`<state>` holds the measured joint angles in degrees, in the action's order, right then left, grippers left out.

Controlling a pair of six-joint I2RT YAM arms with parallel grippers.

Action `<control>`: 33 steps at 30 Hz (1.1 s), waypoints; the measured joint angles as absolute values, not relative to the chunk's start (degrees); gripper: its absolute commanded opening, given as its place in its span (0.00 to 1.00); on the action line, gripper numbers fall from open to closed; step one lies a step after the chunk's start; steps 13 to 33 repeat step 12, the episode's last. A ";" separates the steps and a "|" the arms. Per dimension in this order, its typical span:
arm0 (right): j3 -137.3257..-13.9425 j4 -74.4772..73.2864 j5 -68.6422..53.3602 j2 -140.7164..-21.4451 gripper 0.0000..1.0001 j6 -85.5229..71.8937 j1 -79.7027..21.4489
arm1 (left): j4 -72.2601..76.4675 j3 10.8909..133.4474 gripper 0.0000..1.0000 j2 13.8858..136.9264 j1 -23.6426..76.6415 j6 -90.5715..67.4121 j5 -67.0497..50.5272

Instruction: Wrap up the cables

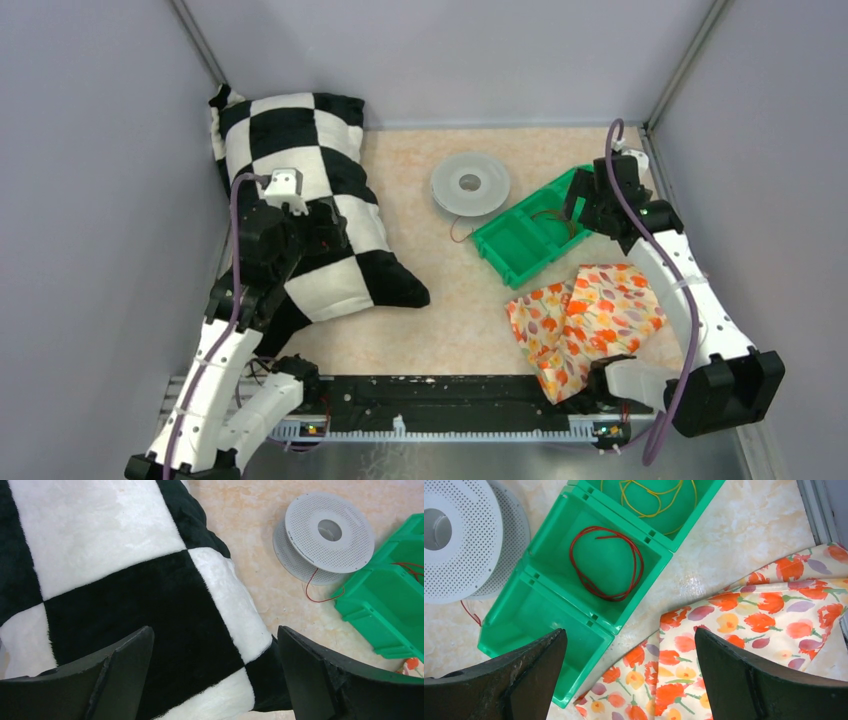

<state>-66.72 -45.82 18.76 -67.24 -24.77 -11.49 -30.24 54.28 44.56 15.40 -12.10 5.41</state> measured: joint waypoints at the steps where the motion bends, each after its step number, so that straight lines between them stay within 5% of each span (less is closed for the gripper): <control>1: -66.39 -45.47 18.85 -67.20 0.99 -24.97 -11.49 | -30.26 54.28 0.98 44.18 15.40 -12.10 5.41; 33: -62.96 -44.12 18.81 -64.93 0.99 -26.68 -11.49 | -32.67 54.33 0.98 46.02 15.40 -13.13 4.03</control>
